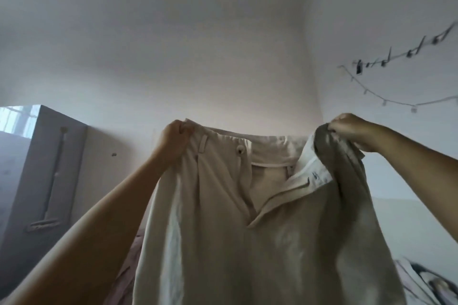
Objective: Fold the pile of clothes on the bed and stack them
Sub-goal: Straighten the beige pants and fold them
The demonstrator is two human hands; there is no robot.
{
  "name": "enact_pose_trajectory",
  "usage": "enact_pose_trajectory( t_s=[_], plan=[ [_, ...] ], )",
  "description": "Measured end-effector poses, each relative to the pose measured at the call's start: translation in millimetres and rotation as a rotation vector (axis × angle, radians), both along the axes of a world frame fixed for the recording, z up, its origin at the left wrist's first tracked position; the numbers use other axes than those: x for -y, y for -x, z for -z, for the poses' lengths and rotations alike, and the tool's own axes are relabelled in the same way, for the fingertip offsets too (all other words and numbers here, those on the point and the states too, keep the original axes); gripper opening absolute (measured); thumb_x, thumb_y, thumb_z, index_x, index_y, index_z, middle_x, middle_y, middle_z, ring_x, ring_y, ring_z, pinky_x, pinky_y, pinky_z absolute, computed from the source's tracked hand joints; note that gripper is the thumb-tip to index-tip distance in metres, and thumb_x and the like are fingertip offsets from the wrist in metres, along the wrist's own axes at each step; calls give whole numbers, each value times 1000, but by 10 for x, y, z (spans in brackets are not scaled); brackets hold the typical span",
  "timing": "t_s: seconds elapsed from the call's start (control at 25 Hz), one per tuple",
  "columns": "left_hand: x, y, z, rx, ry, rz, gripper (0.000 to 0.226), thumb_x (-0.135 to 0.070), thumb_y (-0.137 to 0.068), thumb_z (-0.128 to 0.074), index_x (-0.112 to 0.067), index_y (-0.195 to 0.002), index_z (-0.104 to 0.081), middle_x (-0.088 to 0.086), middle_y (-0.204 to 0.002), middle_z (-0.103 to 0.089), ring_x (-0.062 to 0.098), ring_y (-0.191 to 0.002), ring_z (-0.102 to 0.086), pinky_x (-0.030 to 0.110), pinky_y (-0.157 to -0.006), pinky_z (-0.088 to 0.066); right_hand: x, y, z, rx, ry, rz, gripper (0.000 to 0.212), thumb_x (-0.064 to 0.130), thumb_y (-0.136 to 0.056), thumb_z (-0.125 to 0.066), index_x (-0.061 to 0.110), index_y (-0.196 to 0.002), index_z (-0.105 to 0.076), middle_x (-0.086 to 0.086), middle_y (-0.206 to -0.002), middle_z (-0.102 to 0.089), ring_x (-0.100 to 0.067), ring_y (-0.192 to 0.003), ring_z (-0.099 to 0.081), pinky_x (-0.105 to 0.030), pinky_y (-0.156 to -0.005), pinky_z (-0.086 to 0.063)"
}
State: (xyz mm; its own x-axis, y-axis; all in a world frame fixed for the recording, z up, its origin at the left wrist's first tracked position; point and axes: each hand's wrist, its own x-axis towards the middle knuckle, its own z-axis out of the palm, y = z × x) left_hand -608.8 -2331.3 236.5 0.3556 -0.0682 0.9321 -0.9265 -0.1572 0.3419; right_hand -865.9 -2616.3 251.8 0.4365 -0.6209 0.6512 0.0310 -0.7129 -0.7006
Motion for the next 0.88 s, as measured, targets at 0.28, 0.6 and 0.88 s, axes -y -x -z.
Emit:
enact_pose_trajectory(
  t_s=[0.28,0.6,0.88],
  plan=[
    [93,-161,286,-141,-195,-4,42,-31,-100,-42,-1,-77,-58,18,-80,-57,24,-77,-50,30,-67,-33,39,-17,474,-23,265,31,46,43,-73,-75,3,-84,-54,-5,-76,-47,-17,-71,-45,-31,-62,-32],
    [282,-350,2807,-547,-450,205,29,-32,-96,-51,-10,-78,-54,-1,-75,-52,14,-76,-46,28,-66,-38,301,-249,2576,-478,-35,-73,72,56,-75,-67,-5,-112,-55,-20,-120,-59,-33,-112,-55,-40,-96,-41],
    [-169,241,4732,-1011,-738,301,23,-29,-101,-41,-12,-91,-53,2,-94,-55,14,-93,-51,24,-74,-40,291,28,4936,-839,-280,-155,36,41,-81,-68,7,-89,-59,-4,-89,-62,-15,-82,-54,-29,-70,-38]
  ],
)
